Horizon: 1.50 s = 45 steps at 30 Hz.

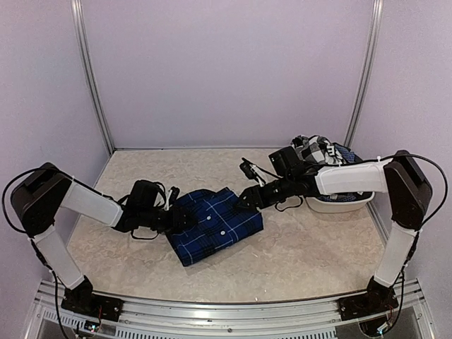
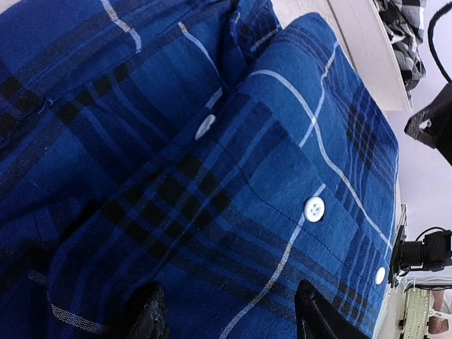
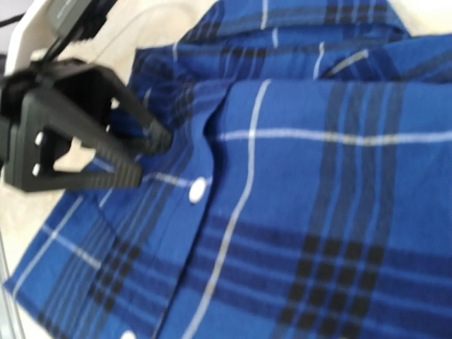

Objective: Fold and stack the long sleeve shirts
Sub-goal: Smooth out the square-folded shirt at the center of the board.

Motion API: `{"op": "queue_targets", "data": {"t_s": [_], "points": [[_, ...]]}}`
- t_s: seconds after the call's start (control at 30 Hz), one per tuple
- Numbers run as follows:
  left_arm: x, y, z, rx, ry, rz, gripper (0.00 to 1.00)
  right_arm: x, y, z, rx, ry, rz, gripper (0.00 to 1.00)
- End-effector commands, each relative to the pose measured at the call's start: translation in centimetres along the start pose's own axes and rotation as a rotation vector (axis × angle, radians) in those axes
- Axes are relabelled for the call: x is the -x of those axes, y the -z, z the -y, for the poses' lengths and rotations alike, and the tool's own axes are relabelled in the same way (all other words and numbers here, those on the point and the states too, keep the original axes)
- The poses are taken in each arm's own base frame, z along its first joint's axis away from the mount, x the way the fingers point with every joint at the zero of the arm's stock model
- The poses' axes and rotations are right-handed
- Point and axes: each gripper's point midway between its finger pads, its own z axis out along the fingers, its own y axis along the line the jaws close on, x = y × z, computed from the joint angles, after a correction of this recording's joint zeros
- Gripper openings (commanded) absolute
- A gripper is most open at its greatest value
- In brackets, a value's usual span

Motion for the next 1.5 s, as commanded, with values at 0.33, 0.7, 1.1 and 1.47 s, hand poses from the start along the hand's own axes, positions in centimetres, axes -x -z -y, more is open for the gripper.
{"op": "queue_targets", "data": {"t_s": [0.33, 0.7, 1.1, 1.47], "points": [[-9.5, -0.2, 11.8, -0.15, -0.157, -0.212, 0.58, -2.1, 3.9, 0.4, -0.158, 0.006, -0.056, 0.65], [0.0, 1.3, 12.9, -0.12, -0.282, -0.045, 0.61, -2.7, 5.7, 0.5, -0.211, 0.001, -0.041, 0.66], [1.5, -3.6, 8.4, -0.11, -0.246, -0.192, 0.63, -3.2, 6.2, 0.6, -0.225, -0.01, -0.04, 0.66], [-1.7, -5.4, 7.7, -0.185, -0.208, -0.301, 0.56, -4.4, 6.0, 1.4, -0.241, -0.025, -0.052, 0.66]]}}
